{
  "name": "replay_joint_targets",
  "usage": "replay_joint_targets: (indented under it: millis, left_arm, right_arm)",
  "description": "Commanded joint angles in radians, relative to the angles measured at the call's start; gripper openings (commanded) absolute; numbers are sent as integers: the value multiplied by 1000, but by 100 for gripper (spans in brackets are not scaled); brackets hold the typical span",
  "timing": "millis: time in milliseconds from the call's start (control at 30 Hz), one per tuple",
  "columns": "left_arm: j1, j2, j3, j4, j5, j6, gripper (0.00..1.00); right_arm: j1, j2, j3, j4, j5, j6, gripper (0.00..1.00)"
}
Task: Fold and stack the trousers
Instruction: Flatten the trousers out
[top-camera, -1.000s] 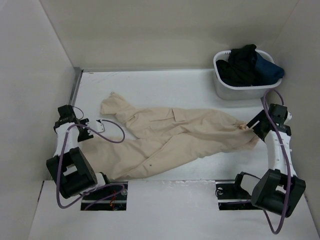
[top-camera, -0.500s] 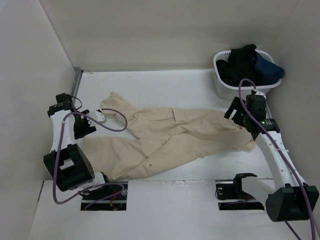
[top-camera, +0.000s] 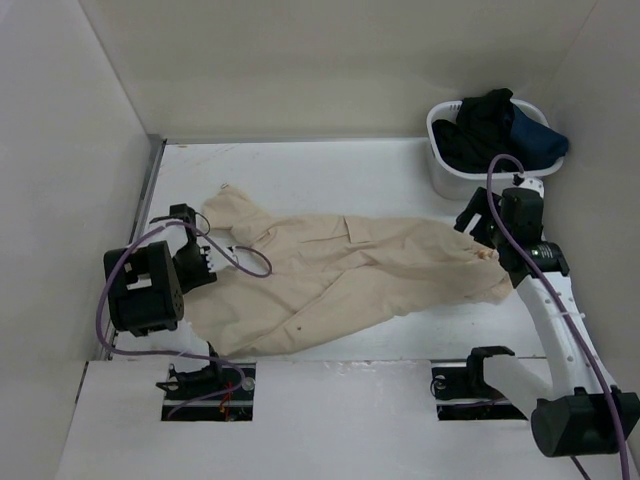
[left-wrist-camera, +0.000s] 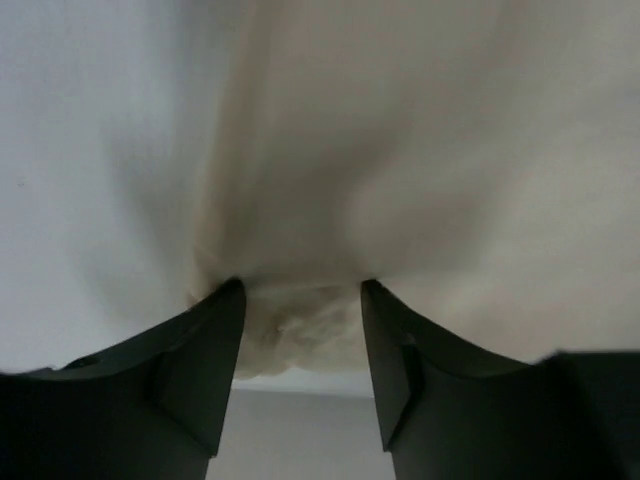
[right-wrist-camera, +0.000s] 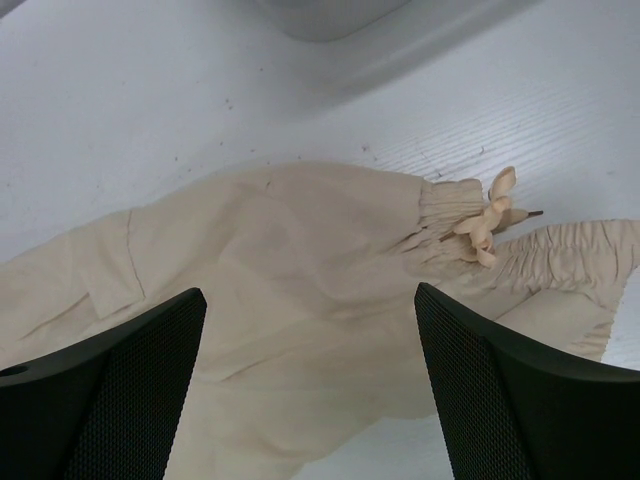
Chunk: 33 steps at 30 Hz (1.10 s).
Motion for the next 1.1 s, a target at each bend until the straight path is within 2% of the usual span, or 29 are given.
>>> replay_joint_targets:
  millis: [0, 100, 167, 333, 400, 467, 533, 633, 733, 833, 933, 1067]
  left_arm:
    - [13, 88, 32, 172, -92, -22, 43]
    - [11, 149, 84, 241, -91, -68, 13]
    - [7, 191, 138, 285, -59, -110, 12]
    - [-10, 329, 414, 327, -40, -307, 26]
    - [-3, 322, 486, 302, -20, -350, 39]
    - [31, 245, 497, 264, 26, -341, 46]
    - [85, 132, 453, 220, 89, -275, 50]
    - [170, -17, 315, 169, 126, -82, 53]
    - [259, -146, 99, 173, 62, 172, 55]
    - [321, -197, -45, 201, 28, 320, 55]
    - [327, -208, -152, 302, 17, 363, 55]
    - [306, -176, -189, 396, 15, 376, 58]
  right_arm:
    - [-19, -11, 12, 29, 16, 6, 89]
    - [-30, 21, 27, 33, 13, 6, 84]
    - [-36, 49, 38, 38, 13, 6, 82]
    - [-36, 133, 86, 55, 10, 9, 82]
    - [-36, 156, 115, 52, 11, 4, 82]
    - [-27, 156, 122, 50, 13, -2, 82]
    - [-25, 135, 103, 58, 10, 3, 83]
    - [-25, 103, 55, 64, -1, 7, 83]
    - [-25, 84, 27, 61, -12, 9, 83]
    - [-25, 71, 18, 55, -16, 4, 85]
    - [-54, 57, -6, 36, -19, 29, 86]
    - [-176, 35, -84, -63, 5, 134, 90]
